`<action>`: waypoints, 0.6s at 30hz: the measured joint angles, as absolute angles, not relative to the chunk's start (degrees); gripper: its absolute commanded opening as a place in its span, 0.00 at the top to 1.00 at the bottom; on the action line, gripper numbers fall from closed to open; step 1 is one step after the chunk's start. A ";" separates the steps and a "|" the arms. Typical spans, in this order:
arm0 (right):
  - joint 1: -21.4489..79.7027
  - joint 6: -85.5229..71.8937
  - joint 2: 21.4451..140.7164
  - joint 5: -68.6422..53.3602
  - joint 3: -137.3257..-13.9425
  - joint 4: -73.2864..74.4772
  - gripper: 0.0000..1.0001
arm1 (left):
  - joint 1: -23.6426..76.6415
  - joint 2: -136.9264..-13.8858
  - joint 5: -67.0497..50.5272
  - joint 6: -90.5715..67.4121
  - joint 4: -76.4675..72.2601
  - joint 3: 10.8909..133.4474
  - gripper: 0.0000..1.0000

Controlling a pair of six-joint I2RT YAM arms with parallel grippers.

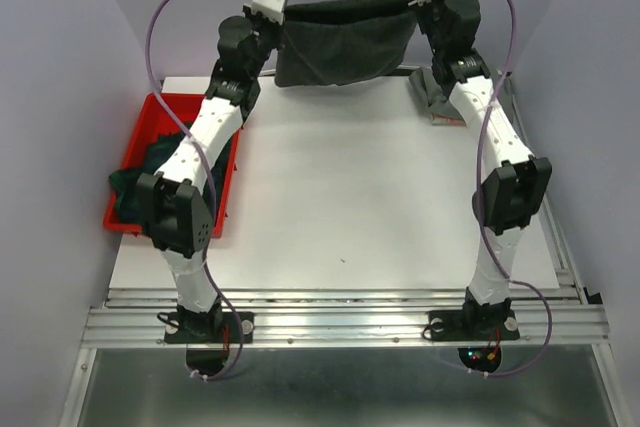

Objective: Fold and stack the skirts
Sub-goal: Flatten the skirt out

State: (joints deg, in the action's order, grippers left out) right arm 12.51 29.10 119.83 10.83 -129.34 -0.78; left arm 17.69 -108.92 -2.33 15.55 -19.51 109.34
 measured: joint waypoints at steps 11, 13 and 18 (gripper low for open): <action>12.51 30.92 94.11 -1.32 -76.55 4.34 0.97 | 16.99 -83.70 -19.59 27.53 -18.46 60.18 1.00; 12.49 31.92 92.64 -4.01 -69.73 7.70 0.95 | 17.67 -82.74 -21.06 29.67 -15.40 53.60 1.00; 12.58 35.11 92.49 -9.19 -62.78 16.73 0.88 | 20.21 -82.37 -21.85 33.30 -8.86 45.52 1.00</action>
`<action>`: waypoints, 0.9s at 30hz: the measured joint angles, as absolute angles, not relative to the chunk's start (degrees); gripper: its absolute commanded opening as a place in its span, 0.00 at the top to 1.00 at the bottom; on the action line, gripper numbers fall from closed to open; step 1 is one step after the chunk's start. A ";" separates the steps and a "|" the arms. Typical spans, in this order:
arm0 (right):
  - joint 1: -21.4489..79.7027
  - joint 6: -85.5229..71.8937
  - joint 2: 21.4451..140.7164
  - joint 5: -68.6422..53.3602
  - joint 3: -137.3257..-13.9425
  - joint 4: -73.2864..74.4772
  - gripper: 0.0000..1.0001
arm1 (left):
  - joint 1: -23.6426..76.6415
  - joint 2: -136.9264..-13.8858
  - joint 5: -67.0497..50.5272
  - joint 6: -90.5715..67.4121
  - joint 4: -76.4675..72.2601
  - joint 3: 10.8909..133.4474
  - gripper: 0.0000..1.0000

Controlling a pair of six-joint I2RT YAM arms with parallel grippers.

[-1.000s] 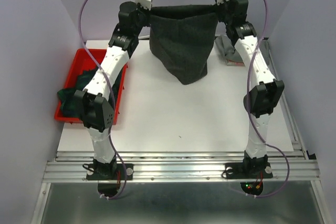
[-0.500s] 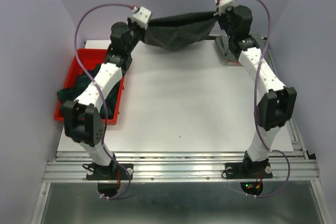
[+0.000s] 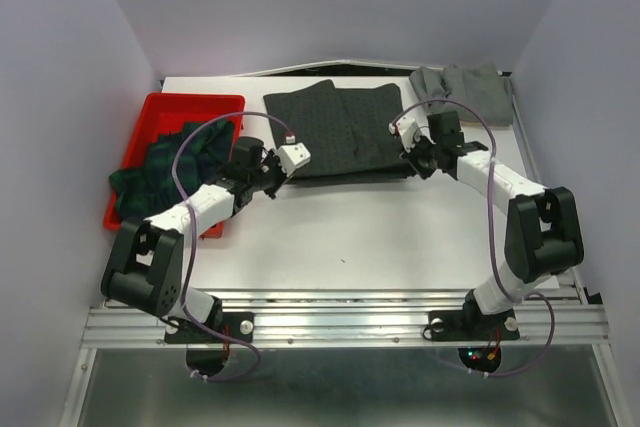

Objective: Fold and stack the skirts
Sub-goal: Flatten the skirt out

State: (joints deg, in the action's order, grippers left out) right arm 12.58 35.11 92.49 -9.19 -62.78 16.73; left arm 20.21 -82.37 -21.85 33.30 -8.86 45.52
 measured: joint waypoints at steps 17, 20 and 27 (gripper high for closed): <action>14.70 42.70 88.58 -16.34 -64.25 42.30 0.22 | 33.30 -70.41 -23.83 41.54 14.48 44.21 0.33; 14.70 42.11 88.40 -18.37 -68.66 45.84 0.28 | 33.28 -69.63 -24.82 41.28 20.05 46.63 0.33; 14.70 30.74 90.80 -19.92 -74.48 45.28 0.59 | 30.92 -70.98 -22.00 33.26 19.11 54.57 0.59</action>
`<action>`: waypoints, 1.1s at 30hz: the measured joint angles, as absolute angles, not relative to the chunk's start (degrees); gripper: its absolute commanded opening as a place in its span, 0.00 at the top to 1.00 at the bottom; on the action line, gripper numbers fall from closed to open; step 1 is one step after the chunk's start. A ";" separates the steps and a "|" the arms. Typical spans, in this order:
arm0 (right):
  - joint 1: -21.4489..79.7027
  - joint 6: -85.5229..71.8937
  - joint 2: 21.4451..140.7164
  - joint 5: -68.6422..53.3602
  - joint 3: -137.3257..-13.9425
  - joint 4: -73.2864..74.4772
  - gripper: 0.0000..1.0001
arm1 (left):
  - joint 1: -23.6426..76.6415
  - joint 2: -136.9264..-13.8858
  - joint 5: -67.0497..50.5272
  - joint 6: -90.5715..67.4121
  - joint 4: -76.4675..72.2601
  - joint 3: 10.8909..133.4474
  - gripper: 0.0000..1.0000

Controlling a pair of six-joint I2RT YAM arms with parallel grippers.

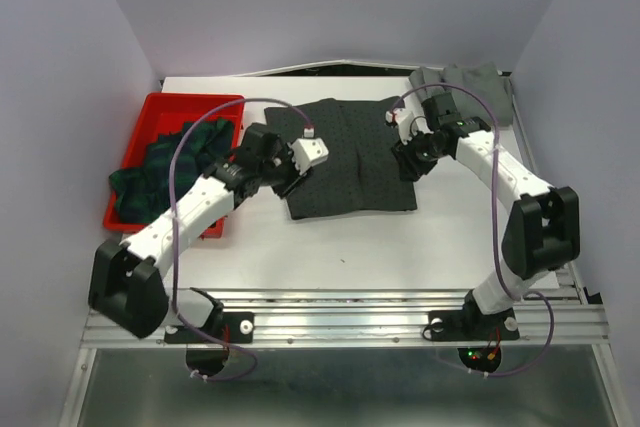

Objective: Fold and stack the skirts
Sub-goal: Flatten the skirt out

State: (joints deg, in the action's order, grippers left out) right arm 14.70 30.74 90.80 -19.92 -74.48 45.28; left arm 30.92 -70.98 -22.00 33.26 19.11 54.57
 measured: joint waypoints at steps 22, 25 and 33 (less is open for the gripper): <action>14.61 15.07 115.44 -1.61 -82.91 32.93 0.67 | 27.07 -108.92 -6.81 36.77 14.50 70.28 0.76; 14.57 15.92 116.97 -0.36 -85.19 32.36 0.66 | 31.07 -105.65 -6.72 38.96 14.68 66.04 0.76; 14.24 16.93 121.08 0.23 -92.40 30.87 0.54 | 49.58 -103.72 -14.33 35.44 16.45 64.51 0.71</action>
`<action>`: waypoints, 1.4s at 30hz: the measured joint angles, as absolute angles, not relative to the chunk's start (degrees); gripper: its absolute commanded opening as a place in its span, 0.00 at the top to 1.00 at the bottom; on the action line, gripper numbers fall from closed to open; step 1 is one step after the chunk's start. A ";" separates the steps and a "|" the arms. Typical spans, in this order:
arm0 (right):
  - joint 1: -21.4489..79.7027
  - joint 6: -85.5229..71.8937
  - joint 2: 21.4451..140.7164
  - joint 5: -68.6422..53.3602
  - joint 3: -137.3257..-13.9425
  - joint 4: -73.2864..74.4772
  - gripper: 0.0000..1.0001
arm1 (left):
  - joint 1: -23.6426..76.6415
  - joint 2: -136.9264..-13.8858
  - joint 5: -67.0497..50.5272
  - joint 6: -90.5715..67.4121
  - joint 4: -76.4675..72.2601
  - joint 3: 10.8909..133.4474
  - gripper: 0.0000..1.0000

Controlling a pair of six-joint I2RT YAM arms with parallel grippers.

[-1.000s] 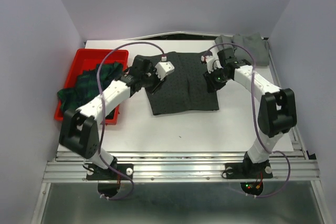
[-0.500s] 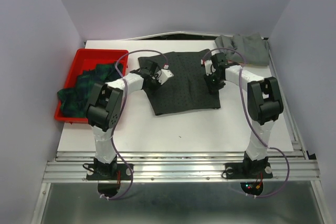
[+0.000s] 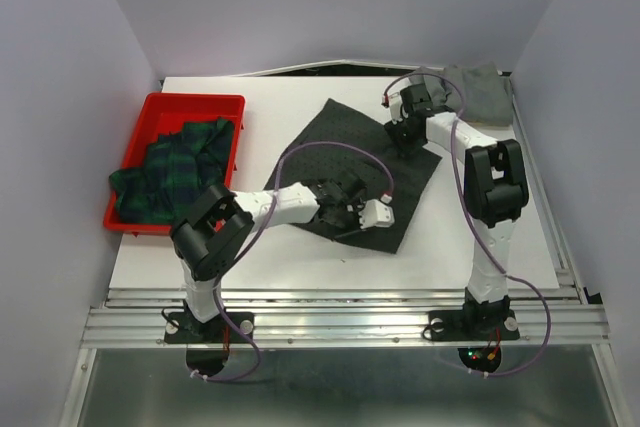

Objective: Fold and stack the skirts
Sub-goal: Flatten the skirt out

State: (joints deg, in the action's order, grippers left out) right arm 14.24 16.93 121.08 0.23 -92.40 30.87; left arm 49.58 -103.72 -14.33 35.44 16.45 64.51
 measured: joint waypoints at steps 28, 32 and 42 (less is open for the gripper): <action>24.88 24.69 83.77 -19.49 -63.16 43.22 0.50 | 21.63 -82.24 -23.07 50.26 31.29 56.58 0.53; 25.28 24.08 85.27 -17.58 -60.31 43.13 0.50 | 18.76 -83.64 -23.33 52.34 31.38 57.71 0.54; 24.75 22.50 96.40 -15.03 -62.19 35.99 0.53 | 20.45 -94.72 -22.57 52.03 24.80 61.52 0.59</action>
